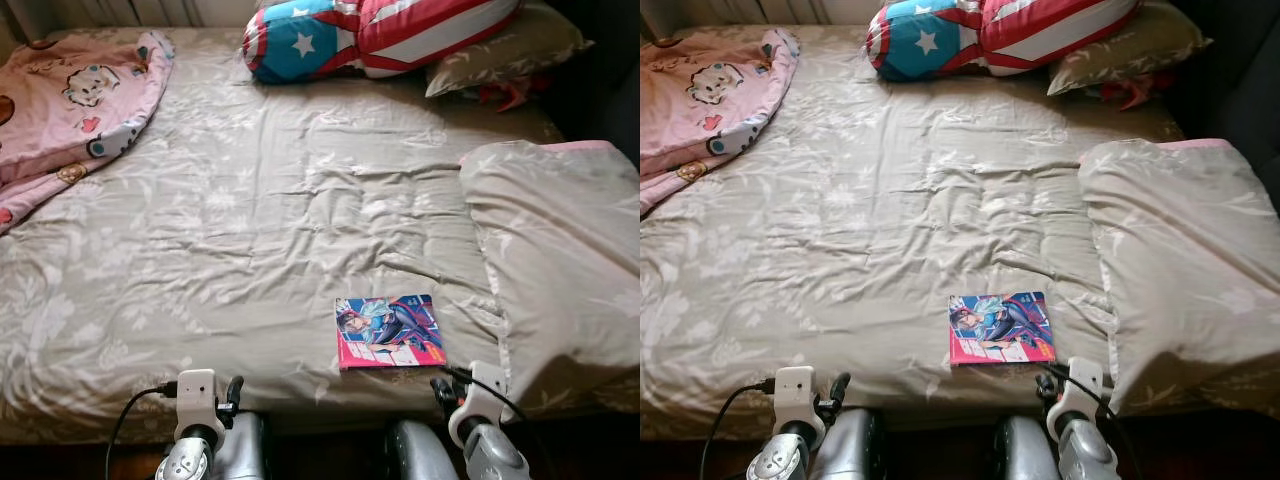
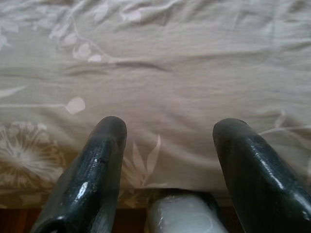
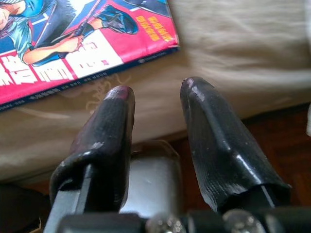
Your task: Clean up the room
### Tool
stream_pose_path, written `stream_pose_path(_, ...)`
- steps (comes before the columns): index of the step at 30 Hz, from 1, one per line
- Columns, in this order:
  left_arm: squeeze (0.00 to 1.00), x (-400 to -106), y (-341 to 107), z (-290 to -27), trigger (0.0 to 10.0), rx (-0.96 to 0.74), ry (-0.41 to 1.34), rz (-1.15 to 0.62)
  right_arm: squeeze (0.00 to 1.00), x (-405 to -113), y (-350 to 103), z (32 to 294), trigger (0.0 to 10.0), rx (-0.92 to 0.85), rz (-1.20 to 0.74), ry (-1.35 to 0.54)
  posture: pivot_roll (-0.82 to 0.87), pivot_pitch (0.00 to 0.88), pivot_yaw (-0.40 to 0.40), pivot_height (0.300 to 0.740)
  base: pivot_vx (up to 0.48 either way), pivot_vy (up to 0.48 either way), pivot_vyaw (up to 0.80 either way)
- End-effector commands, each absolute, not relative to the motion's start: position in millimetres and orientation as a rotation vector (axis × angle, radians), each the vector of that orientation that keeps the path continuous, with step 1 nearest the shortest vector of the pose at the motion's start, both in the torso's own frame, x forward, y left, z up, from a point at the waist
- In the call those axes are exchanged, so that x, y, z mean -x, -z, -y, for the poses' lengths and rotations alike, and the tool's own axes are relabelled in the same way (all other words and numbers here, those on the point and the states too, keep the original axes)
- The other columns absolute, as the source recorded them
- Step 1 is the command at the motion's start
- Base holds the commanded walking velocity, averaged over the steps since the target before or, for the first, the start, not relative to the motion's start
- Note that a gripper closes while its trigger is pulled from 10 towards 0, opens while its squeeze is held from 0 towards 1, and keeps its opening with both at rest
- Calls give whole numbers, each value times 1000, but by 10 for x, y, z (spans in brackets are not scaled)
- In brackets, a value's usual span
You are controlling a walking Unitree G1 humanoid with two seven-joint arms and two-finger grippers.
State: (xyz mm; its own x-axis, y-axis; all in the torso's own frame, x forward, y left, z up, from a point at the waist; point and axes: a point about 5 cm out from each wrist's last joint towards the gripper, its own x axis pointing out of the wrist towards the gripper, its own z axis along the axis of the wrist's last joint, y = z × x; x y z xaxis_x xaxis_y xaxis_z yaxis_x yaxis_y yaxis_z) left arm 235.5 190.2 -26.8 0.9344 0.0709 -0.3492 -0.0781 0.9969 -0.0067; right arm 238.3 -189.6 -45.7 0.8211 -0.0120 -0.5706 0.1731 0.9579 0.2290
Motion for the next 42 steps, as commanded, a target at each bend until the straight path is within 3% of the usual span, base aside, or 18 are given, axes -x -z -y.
stream_pose_path(1,0,-2257,361,-1936,10000,21,-96,-413,0,-2269,537,1897,10000,-260,-644,104,-38,195,-23,710,0,0,0)
stream_pose_path(6,0,-2195,438,-1980,10000,15,-104,-477,0,-2160,617,1908,10000,-238,-708,113,-43,174,-21,740,0,0,0)
stream_pose_path(18,0,-1954,664,-2054,10000,42,-149,-678,0,-1852,813,1926,10000,-147,-898,91,-54,77,-17,740,0,0,0)
stream_pose_path(25,0,-1904,726,-2010,10000,52,-140,-749,0,-1803,791,2173,10000,-66,-899,123,-77,14,-12,740,0,0,0)
stream_pose_path(33,0,-1984,713,-1996,10000,55,-138,-789,0,-1810,740,2389,10000,-60,-898,167,-99,0,-17,740,0,0,0)
stream_pose_path(42,0,-1977,718,-2056,10000,78,-168,-817,0,-1824,755,2322,10000,-58,-910,169,-127,0,-4,740,0,0,0)
